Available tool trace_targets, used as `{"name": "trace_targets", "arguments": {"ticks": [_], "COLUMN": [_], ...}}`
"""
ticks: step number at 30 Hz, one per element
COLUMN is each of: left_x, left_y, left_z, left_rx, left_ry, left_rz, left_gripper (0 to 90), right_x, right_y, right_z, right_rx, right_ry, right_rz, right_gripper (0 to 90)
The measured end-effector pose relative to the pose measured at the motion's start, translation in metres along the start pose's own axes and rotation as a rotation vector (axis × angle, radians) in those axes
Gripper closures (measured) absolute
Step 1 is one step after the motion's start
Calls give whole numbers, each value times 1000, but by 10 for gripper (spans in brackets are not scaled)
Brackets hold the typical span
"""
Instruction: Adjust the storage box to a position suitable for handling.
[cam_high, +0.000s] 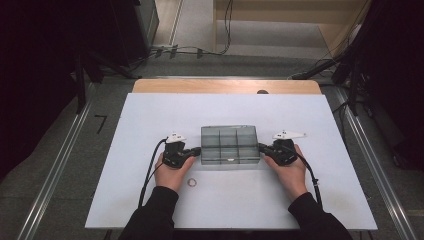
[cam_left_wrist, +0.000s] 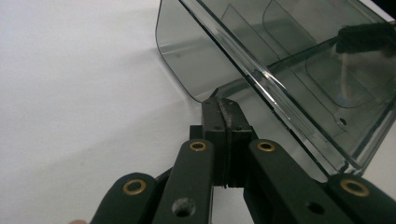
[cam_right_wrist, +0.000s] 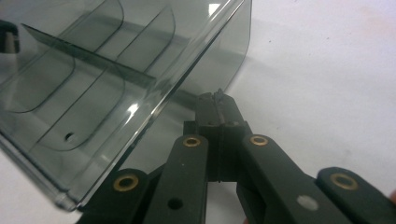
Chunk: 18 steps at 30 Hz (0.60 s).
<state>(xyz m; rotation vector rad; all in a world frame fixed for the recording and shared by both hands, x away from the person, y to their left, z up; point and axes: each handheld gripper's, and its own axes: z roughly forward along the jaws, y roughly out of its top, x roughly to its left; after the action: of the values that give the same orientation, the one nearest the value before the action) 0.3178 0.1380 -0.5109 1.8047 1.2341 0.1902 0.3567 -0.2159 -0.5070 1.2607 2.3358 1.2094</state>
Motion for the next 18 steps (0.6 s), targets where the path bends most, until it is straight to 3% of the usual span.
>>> {"name": "trace_targets", "arguments": {"ticks": [18], "left_x": [-19], "left_y": [-19], "left_z": [-12], "left_rx": [21], "left_ry": [-37], "left_rz": [36], "left_gripper": [897], "right_x": [16], "right_y": [-26], "right_z": [-26], "right_rx": [-11], "right_ry": [-12], "right_rz": [-6], "right_gripper": [888]}}
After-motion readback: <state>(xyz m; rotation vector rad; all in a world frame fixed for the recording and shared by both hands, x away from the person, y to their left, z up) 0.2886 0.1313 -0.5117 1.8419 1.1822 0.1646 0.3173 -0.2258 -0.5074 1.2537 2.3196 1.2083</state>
